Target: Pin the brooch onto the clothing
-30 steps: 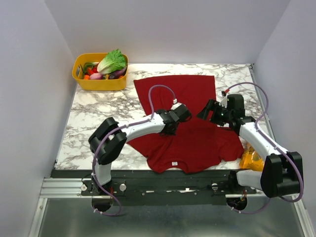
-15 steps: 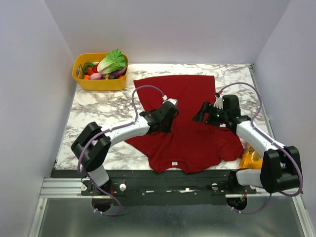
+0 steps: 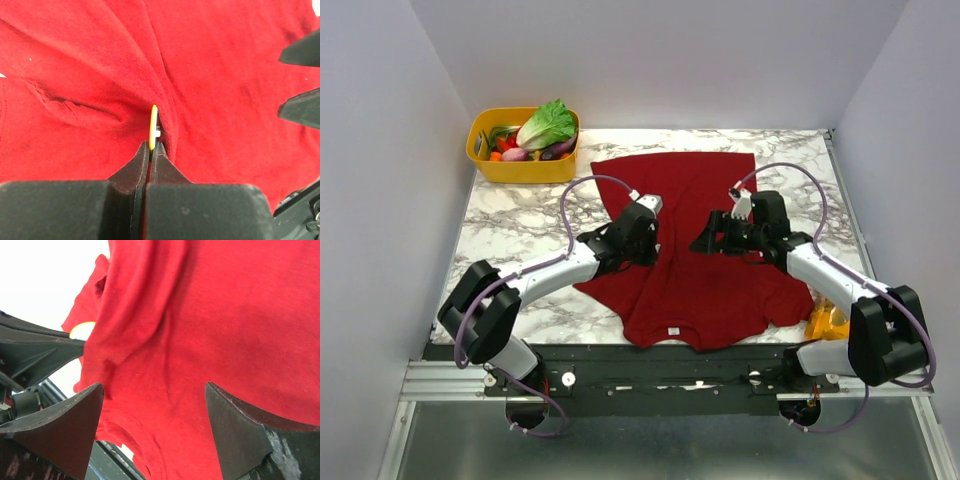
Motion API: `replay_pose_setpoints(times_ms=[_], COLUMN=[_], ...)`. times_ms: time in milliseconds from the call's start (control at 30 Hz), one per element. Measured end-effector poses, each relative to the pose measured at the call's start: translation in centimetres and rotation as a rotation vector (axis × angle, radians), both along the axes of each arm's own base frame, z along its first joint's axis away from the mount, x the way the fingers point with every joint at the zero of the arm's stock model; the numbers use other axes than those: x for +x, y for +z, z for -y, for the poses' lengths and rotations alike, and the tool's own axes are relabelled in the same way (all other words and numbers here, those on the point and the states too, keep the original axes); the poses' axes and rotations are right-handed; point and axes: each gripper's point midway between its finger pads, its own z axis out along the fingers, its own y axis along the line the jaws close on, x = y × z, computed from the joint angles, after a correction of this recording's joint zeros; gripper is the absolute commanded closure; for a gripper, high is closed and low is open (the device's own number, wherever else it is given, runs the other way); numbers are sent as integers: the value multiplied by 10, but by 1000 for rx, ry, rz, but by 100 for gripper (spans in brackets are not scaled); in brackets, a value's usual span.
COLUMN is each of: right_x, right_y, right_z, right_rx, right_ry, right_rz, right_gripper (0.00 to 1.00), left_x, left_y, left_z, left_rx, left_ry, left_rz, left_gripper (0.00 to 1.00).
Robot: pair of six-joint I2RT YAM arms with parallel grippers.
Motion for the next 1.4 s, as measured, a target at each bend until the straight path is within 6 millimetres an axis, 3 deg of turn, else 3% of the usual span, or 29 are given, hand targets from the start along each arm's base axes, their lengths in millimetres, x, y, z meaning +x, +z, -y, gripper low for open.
replay_pose_setpoints(times_ms=[200,467,1000,1400], right_x=[4,4,1,-2], right_y=[7,-1,-4,-8], right_z=[-23,-51,-83,-88], right_rx=[23,35,72,83], right_ry=[70,141,225,251], right_rz=[14,-18,-47,-67], right_gripper=[8,20,22,24], left_x=[1,-1,-2,-3], left_y=[4,16,26,26], left_z=[-5,-6,-1,0], left_rx=[-38,-84,-126,-135], left_ry=[1,-11,-29,-30], left_rz=[20,47,58,47], left_gripper=[100,100,100,100])
